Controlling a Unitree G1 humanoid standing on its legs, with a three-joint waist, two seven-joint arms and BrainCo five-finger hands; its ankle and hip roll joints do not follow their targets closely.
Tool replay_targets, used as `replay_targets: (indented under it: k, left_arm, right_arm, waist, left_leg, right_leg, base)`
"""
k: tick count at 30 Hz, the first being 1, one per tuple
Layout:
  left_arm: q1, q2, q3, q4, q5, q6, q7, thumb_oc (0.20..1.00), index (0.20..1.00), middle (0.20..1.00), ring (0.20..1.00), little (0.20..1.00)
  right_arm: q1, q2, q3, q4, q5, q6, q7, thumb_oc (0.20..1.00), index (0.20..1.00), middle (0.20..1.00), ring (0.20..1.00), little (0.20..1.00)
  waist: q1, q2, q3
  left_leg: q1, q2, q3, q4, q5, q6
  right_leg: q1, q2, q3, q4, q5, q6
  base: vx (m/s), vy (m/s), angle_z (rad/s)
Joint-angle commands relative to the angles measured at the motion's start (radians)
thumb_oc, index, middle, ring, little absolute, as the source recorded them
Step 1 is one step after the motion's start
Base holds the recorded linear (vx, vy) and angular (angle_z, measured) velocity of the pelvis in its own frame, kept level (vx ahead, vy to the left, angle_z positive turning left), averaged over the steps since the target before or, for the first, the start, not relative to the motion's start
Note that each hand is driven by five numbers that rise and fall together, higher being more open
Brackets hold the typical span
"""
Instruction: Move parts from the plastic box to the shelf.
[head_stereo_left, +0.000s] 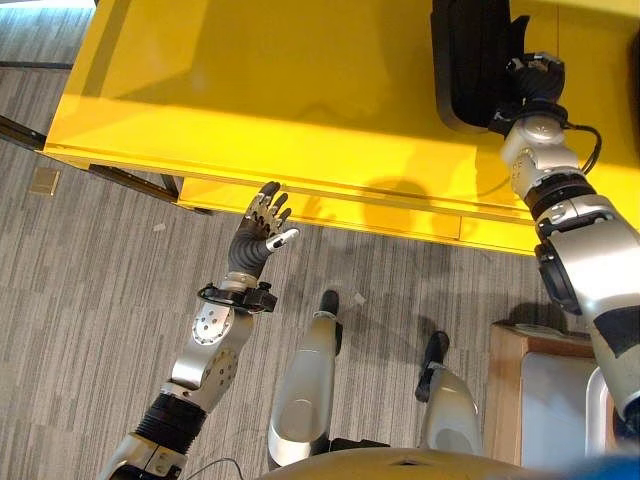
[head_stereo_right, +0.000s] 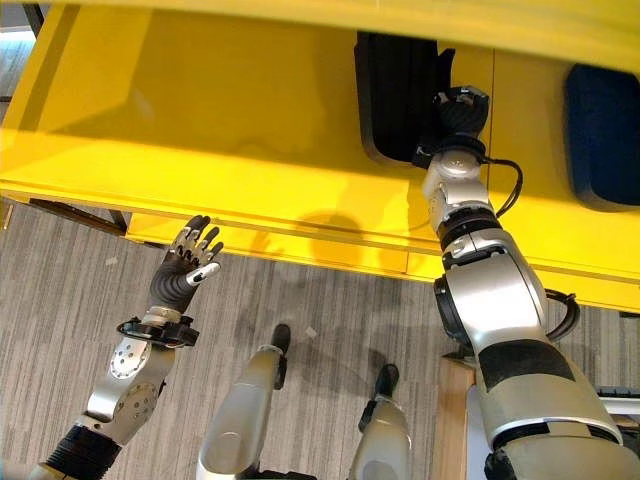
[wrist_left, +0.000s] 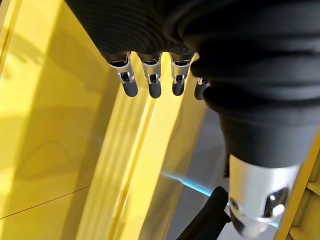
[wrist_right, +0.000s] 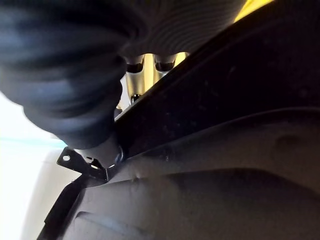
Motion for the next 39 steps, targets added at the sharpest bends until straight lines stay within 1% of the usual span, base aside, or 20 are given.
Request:
replay_targets:
  k: [1, 3, 5, 9, 13, 15, 19, 26, 39]
  left_arm:
    - [0.006, 0.040, -0.010, -0.107, 0.010, -0.032, 0.016, 1.000, 1.000, 1.000, 1.000, 1.000]
    - [0.000, 0.043, -0.021, -0.105, 0.008, -0.031, 0.016, 1.000, 1.000, 1.000, 1.000, 1.000]
    - [-0.003, 0.050, -0.028, -0.113, 0.004, -0.033, 0.015, 1.000, 1.000, 1.000, 1.000, 1.000]
    - [0.001, 0.055, -0.040, -0.112, 0.003, -0.035, 0.018, 1.000, 1.000, 1.000, 1.000, 1.000]
    - [0.004, 0.054, -0.040, -0.111, 0.004, -0.039, 0.023, 1.000, 1.000, 1.000, 1.000, 1.000]
    - [0.004, 0.054, -0.041, -0.109, 0.004, -0.040, 0.024, 1.000, 1.000, 1.000, 1.000, 1.000]
    - [0.002, 0.059, -0.042, -0.112, 0.006, -0.042, 0.027, 1.000, 1.000, 1.000, 1.000, 1.000]
    - [-0.003, 0.067, -0.050, -0.119, 0.004, -0.042, 0.027, 1.000, 1.000, 1.000, 1.000, 1.000]
    - [-0.003, 0.078, -0.046, -0.124, 0.007, -0.050, 0.037, 1.000, 1.000, 1.000, 1.000, 1.000]
  right_arm:
    - [-0.088, -0.035, 0.014, -0.020, 0.033, -0.042, -0.021, 0.200, 0.200, 0.200, 0.200, 0.200]
    - [-0.095, -0.044, 0.016, -0.005, 0.037, -0.037, -0.016, 0.200, 0.200, 0.200, 0.200, 0.200]
    - [-0.113, -0.061, 0.037, 0.008, 0.025, -0.030, -0.012, 0.200, 0.200, 0.200, 0.200, 0.200]
    - [-0.122, -0.066, 0.070, 0.023, -0.021, -0.019, -0.015, 0.200, 0.200, 0.200, 0.200, 0.200]
    - [-0.114, -0.068, 0.075, 0.036, -0.053, -0.016, -0.026, 0.200, 0.200, 0.200, 0.200, 0.200]
    - [-0.110, -0.070, 0.064, 0.043, -0.045, -0.014, -0.030, 0.200, 0.200, 0.200, 0.200, 0.200]
    - [-0.108, -0.100, 0.040, 0.055, -0.026, -0.017, -0.038, 0.200, 0.200, 0.200, 0.200, 0.200]
    - [-0.121, -0.131, 0.032, 0.069, -0.005, -0.020, -0.048, 0.200, 0.200, 0.200, 0.200, 0.200]
    - [-0.139, -0.122, 0.015, 0.091, 0.038, -0.023, -0.056, 0.200, 0.200, 0.200, 0.200, 0.200]
  waist:
    - [0.015, 0.005, -0.028]
    - [0.016, 0.010, -0.025]
    - [0.017, 0.016, -0.021]
    - [0.021, 0.020, -0.003]
    - [0.018, 0.021, 0.001]
    - [0.016, 0.023, 0.001]
    - [0.016, 0.030, 0.002]
    - [0.017, 0.036, 0.006]
    - [0.014, 0.045, 0.005]
  left_leg:
    - [-0.006, 0.067, -0.051, 0.029, 0.016, -0.062]
    - [-0.020, 0.065, -0.057, 0.040, 0.008, -0.062]
    - [-0.033, 0.061, -0.060, 0.036, 0.014, -0.064]
    - [-0.040, 0.061, -0.062, 0.019, 0.032, -0.068]
    - [-0.040, 0.057, -0.064, 0.018, 0.031, -0.068]
    - [-0.040, 0.057, -0.064, 0.017, 0.030, -0.068]
    - [-0.043, 0.055, -0.064, 0.013, 0.029, -0.068]
    - [-0.052, 0.052, -0.067, 0.016, 0.029, -0.065]
    - [-0.065, 0.042, -0.062, 0.015, 0.030, -0.064]
  right_leg:
    - [0.032, 0.005, 0.029, 0.131, -0.024, -0.009]
    - [0.017, 0.004, 0.027, 0.147, -0.036, -0.009]
    - [0.003, 0.003, 0.024, 0.153, -0.036, -0.009]
    - [-0.010, 0.006, 0.022, 0.155, -0.034, -0.012]
    - [-0.011, 0.006, 0.022, 0.159, -0.038, -0.012]
    - [-0.013, 0.007, 0.022, 0.162, -0.039, -0.012]
    - [-0.015, 0.003, 0.019, 0.161, -0.040, -0.011]
    - [-0.017, 0.003, 0.015, 0.158, -0.040, -0.009]
    - [-0.024, -0.005, 0.014, 0.164, -0.040, -0.009]
  base:
    - [-0.05, 0.000, 0.00]
    - [-0.04, -0.006, 0.02]
    - [-0.05, -0.015, 0.01]
    - [-0.03, -0.007, 0.02]
    - [0.00, -0.001, 0.01]
    - [0.00, 0.001, 0.02]
    - [0.00, 0.000, 0.00]
    - [0.00, 0.000, 0.00]
    - [0.00, 0.000, 0.00]
